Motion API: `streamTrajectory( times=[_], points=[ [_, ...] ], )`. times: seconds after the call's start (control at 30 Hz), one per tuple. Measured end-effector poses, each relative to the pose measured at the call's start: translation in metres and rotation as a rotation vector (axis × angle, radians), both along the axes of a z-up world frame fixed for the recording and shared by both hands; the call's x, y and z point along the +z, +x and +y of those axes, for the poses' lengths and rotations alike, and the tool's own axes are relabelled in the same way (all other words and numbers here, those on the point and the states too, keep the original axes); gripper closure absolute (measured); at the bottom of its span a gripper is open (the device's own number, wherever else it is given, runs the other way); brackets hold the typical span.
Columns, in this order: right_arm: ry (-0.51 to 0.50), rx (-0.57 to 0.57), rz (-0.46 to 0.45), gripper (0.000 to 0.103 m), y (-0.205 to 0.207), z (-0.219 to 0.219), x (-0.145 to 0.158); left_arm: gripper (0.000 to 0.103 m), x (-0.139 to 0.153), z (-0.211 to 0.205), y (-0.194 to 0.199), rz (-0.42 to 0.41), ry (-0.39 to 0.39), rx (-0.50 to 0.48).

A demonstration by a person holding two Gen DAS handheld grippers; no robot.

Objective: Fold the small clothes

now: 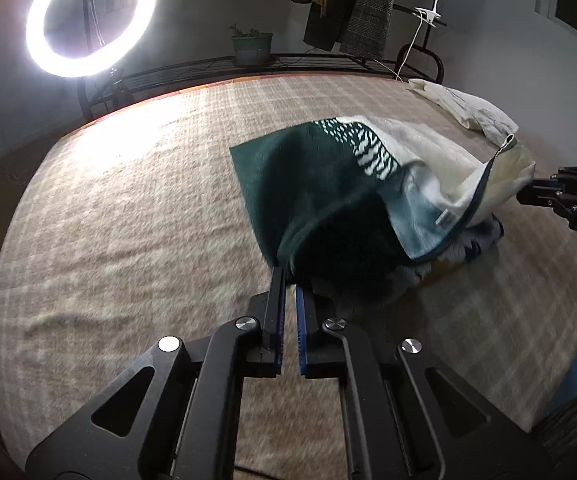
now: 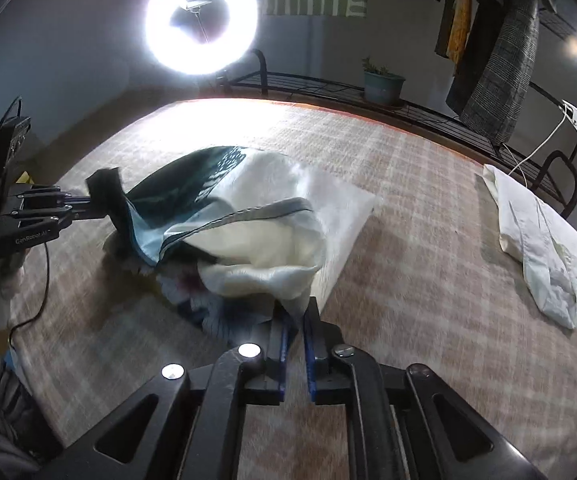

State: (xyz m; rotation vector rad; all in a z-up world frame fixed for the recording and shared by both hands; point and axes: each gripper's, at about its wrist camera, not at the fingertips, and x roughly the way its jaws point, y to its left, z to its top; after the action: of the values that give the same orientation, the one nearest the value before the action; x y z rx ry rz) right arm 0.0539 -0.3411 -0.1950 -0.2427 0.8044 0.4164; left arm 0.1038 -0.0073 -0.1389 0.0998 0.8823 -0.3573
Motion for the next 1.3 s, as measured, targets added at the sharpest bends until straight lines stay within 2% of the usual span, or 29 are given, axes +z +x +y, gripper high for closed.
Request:
streamTrajectory(
  times=[0.03, 0.07, 0.1, 0.17, 0.23, 0.3, 0.37, 0.47, 0.53, 0.63, 0.73, 0.83, 0.9, 0.93, 0.97, 1.0, 1.1, 1.17, 1.3],
  points=[
    [0.008, 0.009, -0.004, 0.083, -0.007, -0.004, 0.001, 0.094, 0.002, 0.006, -0.004, 0.0, -0.011, -0.004],
    [0.025, 0.018, -0.006, 0.079, -0.015, -0.007, 0.002, 0.086, 0.004, 0.013, -0.007, 0.001, -0.024, -0.005],
    [0.037, 0.022, -0.003, 0.078, -0.018, -0.01, 0.003, 0.077, 0.006, 0.02, -0.01, 0.003, -0.041, 0.0],
    [0.086, 0.026, 0.007, 0.075, -0.026, -0.021, 0.006, 0.067, 0.011, 0.036, -0.018, 0.012, -0.09, 0.019],
    [0.166, 0.0, 0.048, 0.066, -0.028, -0.035, 0.006, 0.066, 0.016, 0.053, -0.02, 0.032, -0.17, 0.053],
    [0.251, -0.04, 0.094, 0.051, -0.022, -0.047, 0.002, 0.059, 0.014, 0.066, -0.015, 0.077, -0.254, 0.103],
    [0.375, -0.107, 0.156, 0.05, -0.01, -0.063, -0.004, 0.058, 0.008, 0.078, -0.006, 0.151, -0.358, 0.161],
    [0.537, -0.16, 0.245, 0.05, 0.004, -0.077, -0.017, 0.058, -0.012, 0.086, 0.007, 0.282, -0.515, 0.196],
    [0.627, -0.199, 0.309, 0.05, 0.009, -0.084, -0.028, 0.058, -0.02, 0.084, 0.009, 0.325, -0.549, 0.208],
    [0.711, -0.262, 0.36, 0.049, 0.015, -0.092, -0.042, 0.058, -0.029, 0.08, 0.012, 0.366, -0.559, 0.213],
    [0.788, -0.297, 0.379, 0.049, 0.019, -0.096, -0.053, 0.058, -0.036, 0.078, 0.016, 0.401, -0.574, 0.216],
    [0.785, -0.287, 0.379, 0.049, 0.022, -0.087, -0.055, 0.061, -0.04, 0.072, 0.022, 0.416, -0.559, 0.21],
    [0.777, -0.266, 0.382, 0.049, 0.023, -0.078, -0.054, 0.095, -0.04, 0.067, 0.024, 0.416, -0.54, 0.2],
    [0.773, -0.254, 0.386, 0.05, 0.025, -0.073, -0.053, 0.096, -0.039, 0.064, 0.024, 0.411, -0.527, 0.198],
    [0.758, -0.244, 0.391, 0.059, 0.025, -0.069, -0.052, 0.097, -0.038, 0.062, 0.025, 0.403, -0.517, 0.194],
    [0.74, -0.234, 0.396, 0.078, 0.026, -0.065, -0.052, 0.099, -0.036, 0.06, 0.024, 0.393, -0.509, 0.19],
    [0.622, -0.186, 0.361, 0.099, 0.022, -0.045, -0.039, 0.1, -0.026, 0.059, 0.021, 0.356, -0.483, 0.173],
    [0.519, -0.153, 0.277, 0.102, 0.014, -0.034, -0.018, 0.1, -0.017, 0.063, 0.018, 0.334, -0.487, 0.167],
    [0.397, -0.133, 0.159, 0.102, -0.001, -0.028, 0.004, 0.101, -0.007, 0.072, 0.013, 0.307, -0.468, 0.167]
  ],
)
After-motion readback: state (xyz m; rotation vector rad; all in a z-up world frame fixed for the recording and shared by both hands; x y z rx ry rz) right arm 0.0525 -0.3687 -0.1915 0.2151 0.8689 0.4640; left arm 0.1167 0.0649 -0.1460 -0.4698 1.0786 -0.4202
